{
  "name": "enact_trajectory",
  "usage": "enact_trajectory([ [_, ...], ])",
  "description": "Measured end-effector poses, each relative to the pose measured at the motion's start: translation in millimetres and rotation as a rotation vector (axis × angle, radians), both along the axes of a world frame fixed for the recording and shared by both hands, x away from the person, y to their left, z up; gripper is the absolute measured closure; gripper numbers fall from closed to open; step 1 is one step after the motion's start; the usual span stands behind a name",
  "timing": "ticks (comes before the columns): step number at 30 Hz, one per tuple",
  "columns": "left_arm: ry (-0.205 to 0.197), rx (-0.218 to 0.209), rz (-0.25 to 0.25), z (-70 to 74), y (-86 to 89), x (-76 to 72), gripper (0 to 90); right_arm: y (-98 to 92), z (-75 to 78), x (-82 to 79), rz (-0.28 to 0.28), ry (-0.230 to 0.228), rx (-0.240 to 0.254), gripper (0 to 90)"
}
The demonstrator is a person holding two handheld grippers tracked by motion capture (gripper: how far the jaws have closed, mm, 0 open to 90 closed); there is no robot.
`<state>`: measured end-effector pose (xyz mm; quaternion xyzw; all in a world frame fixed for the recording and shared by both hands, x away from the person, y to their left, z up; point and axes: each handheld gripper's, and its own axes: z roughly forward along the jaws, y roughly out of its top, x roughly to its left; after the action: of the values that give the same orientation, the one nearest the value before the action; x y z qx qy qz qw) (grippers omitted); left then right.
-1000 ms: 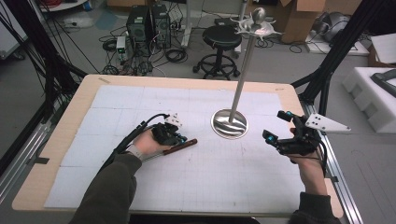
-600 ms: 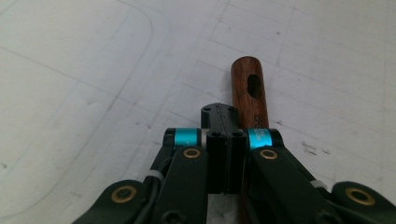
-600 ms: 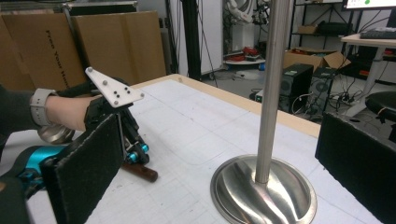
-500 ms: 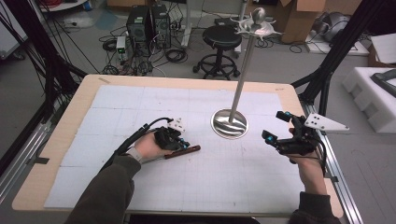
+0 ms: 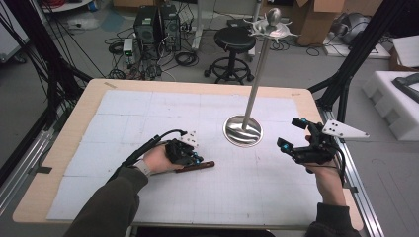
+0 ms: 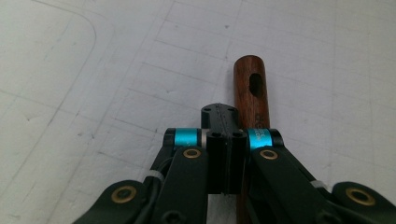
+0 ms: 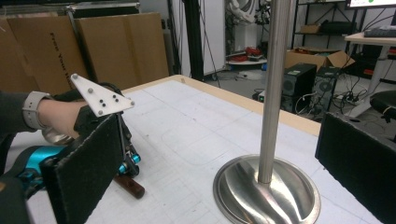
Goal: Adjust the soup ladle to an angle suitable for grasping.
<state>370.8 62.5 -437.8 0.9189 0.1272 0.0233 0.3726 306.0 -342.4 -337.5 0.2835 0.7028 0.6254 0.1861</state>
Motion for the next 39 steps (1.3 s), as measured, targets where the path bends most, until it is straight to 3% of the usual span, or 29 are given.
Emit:
enact_trajectory([
  [5,-0.014,0.014,0.006,5.5,3.1,-0.4,85.9,-1.7,-0.5,1.3,0.001,0.001,0.001,0.3],
  [10,-0.023,-0.027,0.008,22.7,15.0,-2.2,81.2,-3.4,-0.7,1.9,0.0,0.006,0.01,0.3],
  [14,-0.034,-0.026,0.012,38.1,25.7,-8.4,63.9,-3.5,-1.2,2.3,0.003,0.008,0.008,0.3],
  [15,-0.032,-0.02,0.011,41.2,27.8,-10.1,63.9,-3.9,-1.1,2.4,0.004,0.009,0.008,0.3],
  [16,-0.042,-0.019,-0.009,46.3,31.5,-14.7,55.0,-5.8,-0.9,2.4,0.004,0.006,0.015,0.3],
  [22,-0.052,-0.043,-0.03,54.5,34.8,-23.3,31.6,-10.4,0.3,2.6,0.0,0.006,0.026,0.3],
  [23,-0.053,-0.024,-0.027,57.0,34.9,-25.9,28.7,-10.6,0.4,2.7,0.001,0.006,0.026,0.3],
  [28,-0.017,-0.032,-0.038,61.2,36.0,-30.4,14.5,-11.3,0.5,3.3,0.0,0.006,0.033,0.3],
  [29,0.018,-0.047,-0.035,64.3,35.5,-32.6,10.4,-11.3,0.2,3.9,0.0,0.009,0.037,0.3],
  [32,0.004,-0.043,-0.051,65.2,34.8,-36.6,9.6,-11.6,-0.2,5.2,0.001,0.006,0.036,0.3],
  [35,0.014,0.023,-0.039,62.9,35.5,-39.7,5.1,-10.9,-0.4,6.1,0.005,0.011,0.038,0.3],
  [39,0.015,0.063,-0.017,62.1,39.4,-38.9,1.7,-9.6,-0.3,7.5,0.01,0.014,0.038,0.3],
])
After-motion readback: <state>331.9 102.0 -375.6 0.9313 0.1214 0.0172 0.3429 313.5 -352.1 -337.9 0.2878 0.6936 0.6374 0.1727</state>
